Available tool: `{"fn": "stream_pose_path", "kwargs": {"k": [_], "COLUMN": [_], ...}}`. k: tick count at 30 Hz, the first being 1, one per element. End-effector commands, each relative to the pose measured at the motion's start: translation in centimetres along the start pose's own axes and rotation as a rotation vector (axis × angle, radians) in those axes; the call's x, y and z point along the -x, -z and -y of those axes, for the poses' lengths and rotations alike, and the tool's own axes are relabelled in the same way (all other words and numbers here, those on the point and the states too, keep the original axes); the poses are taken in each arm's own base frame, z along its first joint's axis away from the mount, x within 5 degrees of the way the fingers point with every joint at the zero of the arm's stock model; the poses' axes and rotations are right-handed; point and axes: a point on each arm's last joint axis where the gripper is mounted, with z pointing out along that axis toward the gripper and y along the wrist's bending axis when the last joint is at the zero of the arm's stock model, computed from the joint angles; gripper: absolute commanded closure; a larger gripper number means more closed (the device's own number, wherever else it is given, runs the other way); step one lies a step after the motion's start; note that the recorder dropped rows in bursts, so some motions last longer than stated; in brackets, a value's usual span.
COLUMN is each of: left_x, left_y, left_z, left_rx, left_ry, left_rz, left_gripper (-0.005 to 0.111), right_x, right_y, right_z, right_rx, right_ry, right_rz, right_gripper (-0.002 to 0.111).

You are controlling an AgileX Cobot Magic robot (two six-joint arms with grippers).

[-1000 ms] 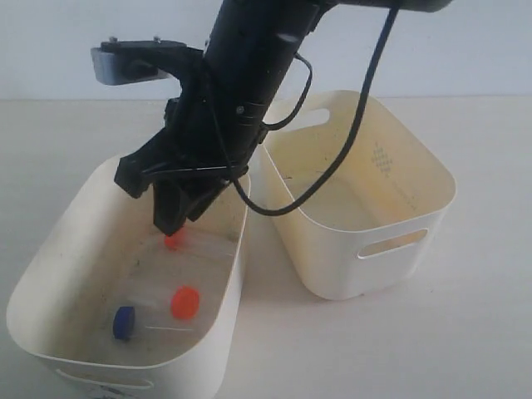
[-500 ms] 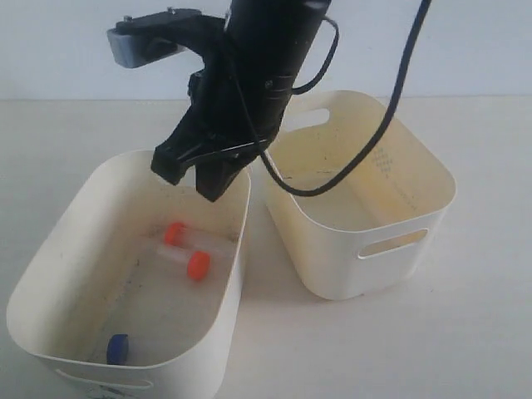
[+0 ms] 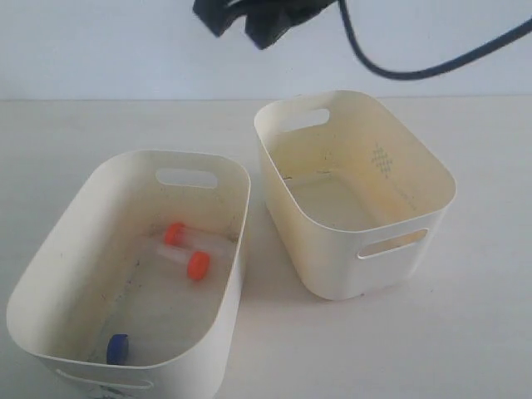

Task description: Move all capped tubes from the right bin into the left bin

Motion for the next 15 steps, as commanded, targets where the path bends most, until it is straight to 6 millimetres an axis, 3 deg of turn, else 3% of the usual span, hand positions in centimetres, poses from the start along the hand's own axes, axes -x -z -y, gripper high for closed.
{"fn": "stream_pose_path", "kwargs": {"k": [1, 4, 9, 11, 15], "left_x": [0.2, 0.2, 0.2, 0.2, 0.2], "left_y": [0.1, 0.1, 0.1, 0.1, 0.1], "left_z": [0.0, 0.0, 0.0, 0.0, 0.0], "left_rx": [0.002, 0.002, 0.002, 0.002, 0.002], "left_ry": [0.013, 0.013, 0.013, 0.013, 0.013], "left_rz": [0.015, 0.015, 0.015, 0.015, 0.015], "left_gripper": [0.102, 0.102, 0.102, 0.102, 0.102], "right_x": [-0.3, -0.8, -1.4, -2.4, -6.3], "right_y": [2.5, 3.4, 5.1, 5.9, 6.9], "right_z": [2.1, 2.9, 2.7, 2.4, 1.7], "right_rx": [-0.217, -0.314, -0.285, -0.273, -0.260], "right_ry": [-0.071, -0.107, -0.136, -0.129, -0.093], "right_rz": [0.031, 0.008, 0.036, 0.082, 0.154], "right_gripper": [0.107, 0.107, 0.107, 0.107, 0.107]}}
